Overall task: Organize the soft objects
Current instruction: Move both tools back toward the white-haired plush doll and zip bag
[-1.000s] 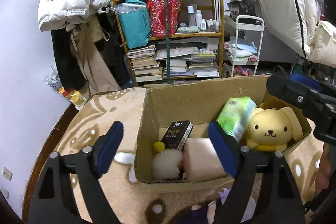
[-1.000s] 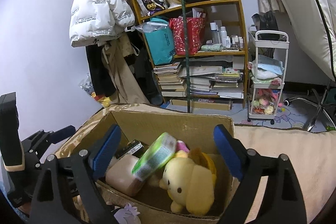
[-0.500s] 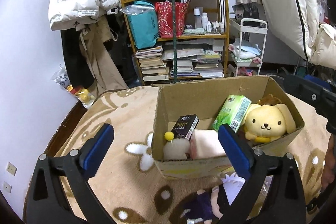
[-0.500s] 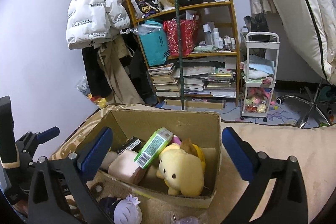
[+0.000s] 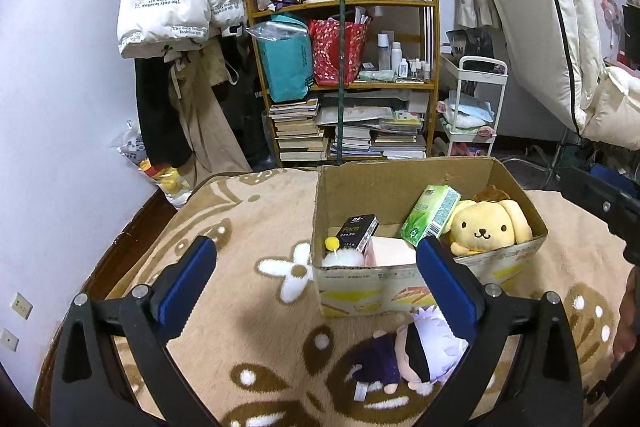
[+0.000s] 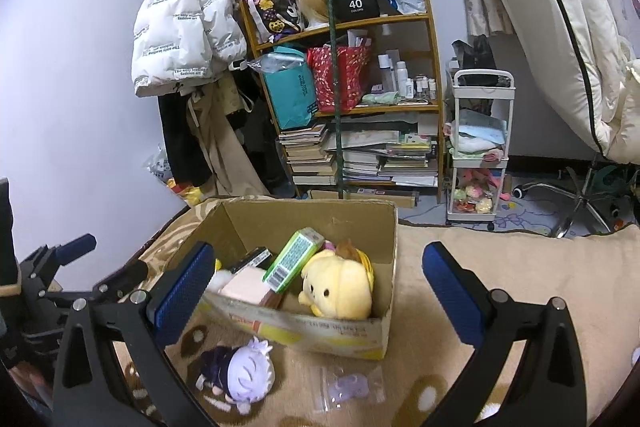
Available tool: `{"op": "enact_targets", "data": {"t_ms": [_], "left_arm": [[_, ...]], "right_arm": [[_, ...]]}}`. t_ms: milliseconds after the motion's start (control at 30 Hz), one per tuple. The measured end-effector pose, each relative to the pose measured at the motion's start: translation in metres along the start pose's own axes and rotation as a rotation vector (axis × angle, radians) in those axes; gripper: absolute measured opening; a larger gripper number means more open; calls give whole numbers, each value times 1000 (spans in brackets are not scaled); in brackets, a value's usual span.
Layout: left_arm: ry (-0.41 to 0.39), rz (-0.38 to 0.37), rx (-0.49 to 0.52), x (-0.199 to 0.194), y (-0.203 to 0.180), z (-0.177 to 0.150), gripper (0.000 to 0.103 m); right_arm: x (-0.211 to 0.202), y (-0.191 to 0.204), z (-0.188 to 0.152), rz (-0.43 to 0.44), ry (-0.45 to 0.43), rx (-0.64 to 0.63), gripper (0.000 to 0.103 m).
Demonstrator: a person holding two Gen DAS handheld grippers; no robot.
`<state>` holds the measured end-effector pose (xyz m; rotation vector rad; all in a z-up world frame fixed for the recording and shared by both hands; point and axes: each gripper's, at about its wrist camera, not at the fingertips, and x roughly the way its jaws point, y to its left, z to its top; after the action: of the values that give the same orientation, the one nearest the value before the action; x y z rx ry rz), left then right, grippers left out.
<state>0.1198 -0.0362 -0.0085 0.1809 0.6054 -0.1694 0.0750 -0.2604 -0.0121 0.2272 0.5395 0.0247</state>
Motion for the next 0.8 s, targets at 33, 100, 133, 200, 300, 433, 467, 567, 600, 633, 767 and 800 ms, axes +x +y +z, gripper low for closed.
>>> {"op": "enact_targets", "data": {"t_ms": [33,100,133,200,300,433,467,567,600,633,767,800], "left_arm": [[1,-3,0,-2,0,-1,99],[7,-8,-12,-6,3,-2,99],[14,-18,-22,-8,5,-3,99],[24,-23,-29,-11,7,-7,99],[35,-19,-22,-16,6,-13,99],[50,-43,-10,-22,2,-25,99],[54,-44,-8,-24,0,-28,99],[70,-55,-2,-25,-3,-35,99],[73,-58,0,-25,-4,-37,99],[76,-58,7,-25,-6,-38,99],[84,-61,18,-23,-10,-41,99],[85,-65,13,-22,-11,-41,99]], "right_arm": [[-3,0,0,-1,0,-2,103],[-10,2,-2,-5,-1,-7,103],[-14,2,-2,-5,-2,-9,103],[-22,3,-4,-7,-7,-12,103],[-27,2,-6,-10,-6,-12,103],[-32,1,-14,-18,16,-5,103],[-34,1,-16,-18,19,-5,103],[-37,1,-19,-23,25,-8,103],[-38,2,-20,-27,26,-13,103],[-39,3,-21,-29,28,-17,103],[-37,3,-22,-29,42,-18,103],[-36,2,-22,-31,43,-18,103]]}}
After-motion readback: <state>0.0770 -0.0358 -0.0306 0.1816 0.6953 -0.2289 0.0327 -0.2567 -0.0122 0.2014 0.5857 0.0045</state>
